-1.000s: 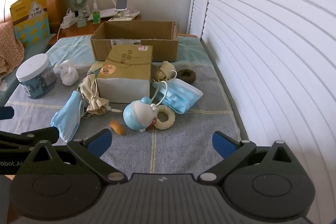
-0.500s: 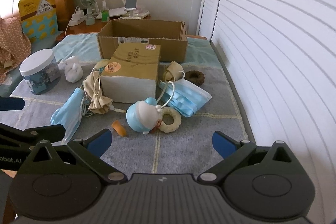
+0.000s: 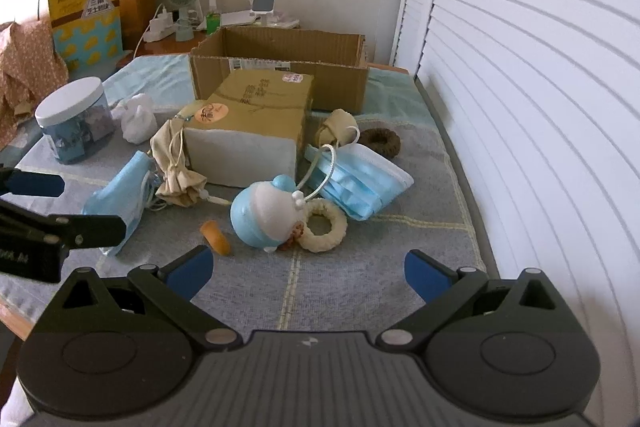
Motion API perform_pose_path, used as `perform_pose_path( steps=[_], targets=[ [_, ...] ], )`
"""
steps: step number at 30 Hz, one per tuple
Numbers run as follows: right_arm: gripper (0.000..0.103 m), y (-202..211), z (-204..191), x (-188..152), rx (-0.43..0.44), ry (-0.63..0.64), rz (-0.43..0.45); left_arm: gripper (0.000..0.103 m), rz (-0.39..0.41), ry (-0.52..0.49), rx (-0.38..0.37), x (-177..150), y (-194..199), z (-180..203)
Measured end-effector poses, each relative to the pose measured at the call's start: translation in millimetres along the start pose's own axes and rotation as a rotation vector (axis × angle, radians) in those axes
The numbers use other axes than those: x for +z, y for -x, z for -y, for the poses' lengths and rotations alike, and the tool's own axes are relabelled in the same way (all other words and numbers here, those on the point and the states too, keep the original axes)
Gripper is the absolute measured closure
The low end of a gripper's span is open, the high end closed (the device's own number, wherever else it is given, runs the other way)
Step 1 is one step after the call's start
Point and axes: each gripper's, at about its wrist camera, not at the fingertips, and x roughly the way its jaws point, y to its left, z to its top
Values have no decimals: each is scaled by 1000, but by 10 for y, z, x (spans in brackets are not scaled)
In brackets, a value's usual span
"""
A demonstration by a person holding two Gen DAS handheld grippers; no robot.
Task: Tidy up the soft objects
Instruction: 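Grasp the blue face mask with the left gripper while the right gripper grasps the blue-white toy figure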
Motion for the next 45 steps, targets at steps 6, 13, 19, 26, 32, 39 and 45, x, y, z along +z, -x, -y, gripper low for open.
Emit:
perform_pose_path(
  steps=[6, 13, 19, 26, 32, 39, 45],
  targets=[
    [0, -94, 6, -29, 39, 17, 7, 1, -22, -85, 58, -33, -154, 51],
    [0, -199, 10, -88, 58, 37, -5, 6, -34, -101, 77, -22, -278, 16],
    [0, -222, 48, -92, 64, 29, -5, 23, -33, -89, 62, 4, -299, -1],
    [0, -223, 20, -72, 66, 37, -2, 40, -32, -114, 55, -8, -305, 12],
    [0, -201, -62, -39, 57, 62, 7, 63, -22, -130, 26, -24, -267, 1],
    [0, -183, -173, 6, 58, 90, 17, 68, -14, -172, 18, -53, -158, -19],
    [0, -181, -262, 38, 65, 111, 29, 68, -15, -192, 9, -62, -97, -59]
  ],
)
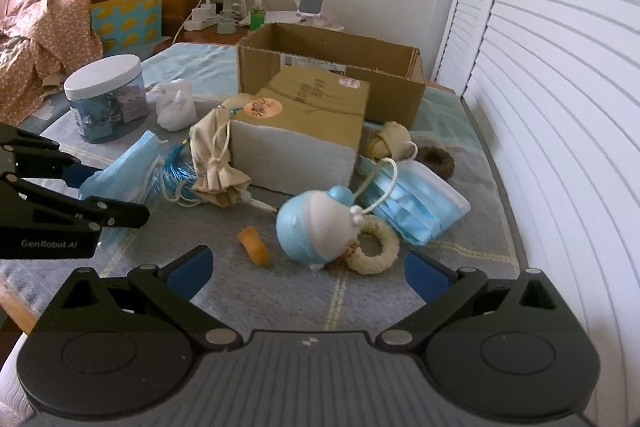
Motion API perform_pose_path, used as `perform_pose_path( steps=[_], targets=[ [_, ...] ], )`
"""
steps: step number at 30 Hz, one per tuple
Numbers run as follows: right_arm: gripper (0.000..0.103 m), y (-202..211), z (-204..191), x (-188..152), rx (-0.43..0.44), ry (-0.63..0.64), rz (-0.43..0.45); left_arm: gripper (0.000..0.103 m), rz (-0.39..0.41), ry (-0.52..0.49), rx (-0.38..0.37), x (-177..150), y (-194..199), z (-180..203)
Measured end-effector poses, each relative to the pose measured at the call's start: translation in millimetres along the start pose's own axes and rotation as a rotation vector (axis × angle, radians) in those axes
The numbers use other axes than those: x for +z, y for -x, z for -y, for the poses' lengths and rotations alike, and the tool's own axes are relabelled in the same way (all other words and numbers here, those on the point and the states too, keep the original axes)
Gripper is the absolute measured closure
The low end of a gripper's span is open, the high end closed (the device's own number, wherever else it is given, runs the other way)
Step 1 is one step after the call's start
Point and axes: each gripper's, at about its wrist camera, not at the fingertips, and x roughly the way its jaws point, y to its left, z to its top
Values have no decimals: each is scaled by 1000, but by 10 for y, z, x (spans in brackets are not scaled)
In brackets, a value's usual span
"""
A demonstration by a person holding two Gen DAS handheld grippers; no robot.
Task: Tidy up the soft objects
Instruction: 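Grasp the blue face mask with the left gripper while the right gripper grasps the blue-white toy figure, then carry the mask and toy figure into the cardboard box and release both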
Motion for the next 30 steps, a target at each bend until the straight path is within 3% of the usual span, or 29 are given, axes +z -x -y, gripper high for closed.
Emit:
perform_pose_path(
  steps=[10, 22, 25, 27, 30],
  targets=[
    [3, -71, -15, 58, -6, 27, 7, 68, -10, 4, -13, -3, 58, -29],
    [20, -290, 26, 120, -6, 28, -13, 68, -37, -8, -24, 26, 48, -68],
    [29, -308, 23, 119, 1, 34, -18, 68, -49, -16, -23, 34, 43, -68],
    [41, -291, 29, 126, 6, 32, -18, 68, -54, -19, -25, 36, 55, -73],
    [48, -254, 52, 133, 14, 26, -23, 68, -60, -25, -28, 32, 88, -74]
  ],
)
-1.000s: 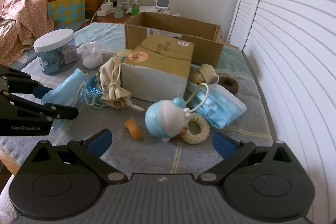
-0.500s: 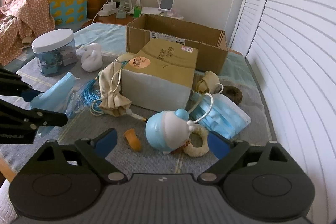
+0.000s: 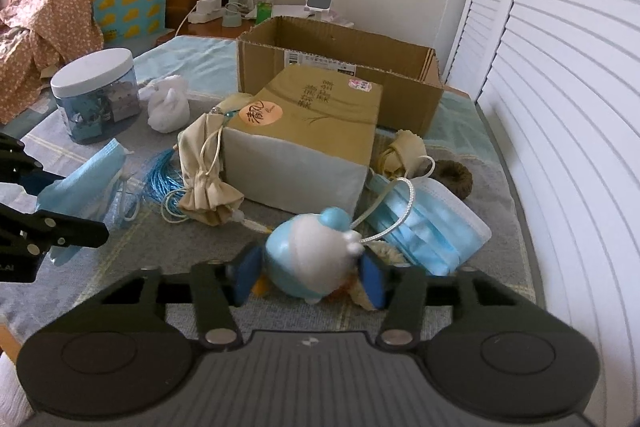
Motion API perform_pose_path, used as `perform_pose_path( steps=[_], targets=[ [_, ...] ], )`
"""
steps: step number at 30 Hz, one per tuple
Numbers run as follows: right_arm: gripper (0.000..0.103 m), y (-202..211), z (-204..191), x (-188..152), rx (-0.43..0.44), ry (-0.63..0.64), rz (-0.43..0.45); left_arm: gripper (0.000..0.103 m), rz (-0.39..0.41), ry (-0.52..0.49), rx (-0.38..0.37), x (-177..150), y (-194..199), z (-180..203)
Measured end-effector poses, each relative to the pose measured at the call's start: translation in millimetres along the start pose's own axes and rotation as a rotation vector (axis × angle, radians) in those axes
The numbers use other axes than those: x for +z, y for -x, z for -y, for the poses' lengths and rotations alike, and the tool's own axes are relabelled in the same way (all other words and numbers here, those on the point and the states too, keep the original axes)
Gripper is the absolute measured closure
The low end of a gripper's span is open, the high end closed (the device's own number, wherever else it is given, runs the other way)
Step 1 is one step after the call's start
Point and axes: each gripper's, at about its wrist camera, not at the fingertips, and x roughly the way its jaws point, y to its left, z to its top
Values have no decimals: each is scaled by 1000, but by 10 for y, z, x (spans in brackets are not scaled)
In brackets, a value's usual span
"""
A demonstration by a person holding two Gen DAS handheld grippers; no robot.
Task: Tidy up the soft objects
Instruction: 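Carry the mask and toy figure into the cardboard box and release both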
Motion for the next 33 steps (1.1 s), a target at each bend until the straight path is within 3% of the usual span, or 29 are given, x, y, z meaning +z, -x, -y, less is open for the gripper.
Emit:
perform_pose_path(
  steps=[11, 18, 26, 33],
  targets=[
    [49, 331, 63, -43, 19, -25, 29, 68, -12, -40, -10, 14, 234, 23],
    [49, 572, 102, 1, 51, -35, 59, 68, 2, -62, -16, 230, 388, -50],
    [50, 682, 141, 141, 67, -40, 90, 68, 85, -91, -11, 879, 347, -136],
    [50, 638, 245, 277, 60, -60, 108, 68, 131, -83, 1, 1618, -34, -269]
  ],
)
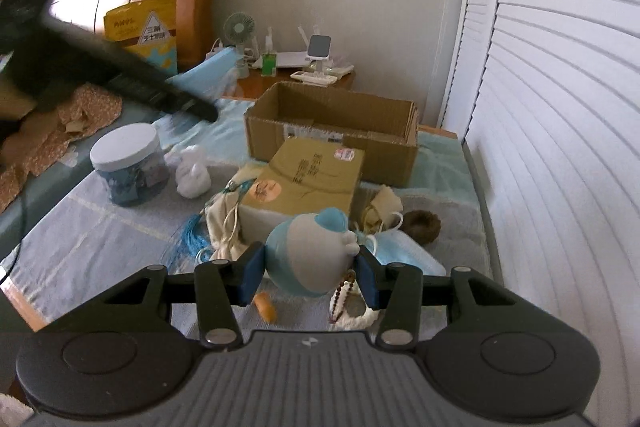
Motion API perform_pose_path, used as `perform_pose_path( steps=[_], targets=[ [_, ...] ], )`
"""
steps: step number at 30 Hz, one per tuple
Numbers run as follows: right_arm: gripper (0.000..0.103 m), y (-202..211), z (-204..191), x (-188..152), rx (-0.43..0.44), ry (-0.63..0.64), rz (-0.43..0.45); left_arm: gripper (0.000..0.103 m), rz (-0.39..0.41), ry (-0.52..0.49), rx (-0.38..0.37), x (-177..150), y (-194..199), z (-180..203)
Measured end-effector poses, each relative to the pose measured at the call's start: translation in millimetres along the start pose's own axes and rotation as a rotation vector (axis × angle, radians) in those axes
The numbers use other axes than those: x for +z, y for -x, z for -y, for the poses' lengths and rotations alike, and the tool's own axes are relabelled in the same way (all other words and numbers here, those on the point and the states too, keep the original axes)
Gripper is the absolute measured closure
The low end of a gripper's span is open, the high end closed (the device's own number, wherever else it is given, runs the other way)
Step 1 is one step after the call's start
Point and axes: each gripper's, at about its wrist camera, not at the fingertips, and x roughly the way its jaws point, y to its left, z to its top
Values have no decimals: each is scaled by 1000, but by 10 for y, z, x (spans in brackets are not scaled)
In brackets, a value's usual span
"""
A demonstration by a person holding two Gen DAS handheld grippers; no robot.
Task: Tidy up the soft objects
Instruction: 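Carry the mask and toy figure into the cardboard box and release both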
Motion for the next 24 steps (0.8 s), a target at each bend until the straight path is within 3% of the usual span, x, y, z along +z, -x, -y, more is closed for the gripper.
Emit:
perform_pose_path(
  steps=[7, 14, 15, 17, 18, 19, 24],
  targets=[
    [50, -88, 87, 100, -3, -28, 7, 68, -41, 72, 35, 442, -692, -273],
    [50, -178, 162, 149, -6, -47, 0, 64, -93, 132, 58, 519, -1108, -404],
    [50, -189, 168, 152, -6, -49, -2, 61, -96, 134, 70, 517, -1146, -411],
    [50, -206, 175, 157, -4, -51, -5, 38, -115, 151, 98, 511, -1223, -442],
    [50, -217, 169, 157, -3, -50, -7, 21, -114, 162, 106, 508, -1236, -460],
    [50, -220, 169, 157, -5, -50, -7, 18, -99, 173, 113, 490, -1211, -471],
    [49, -218, 165, 169, -8, -52, -9, 17, -77, 186, 95, 406, -933, -466]
  ],
)
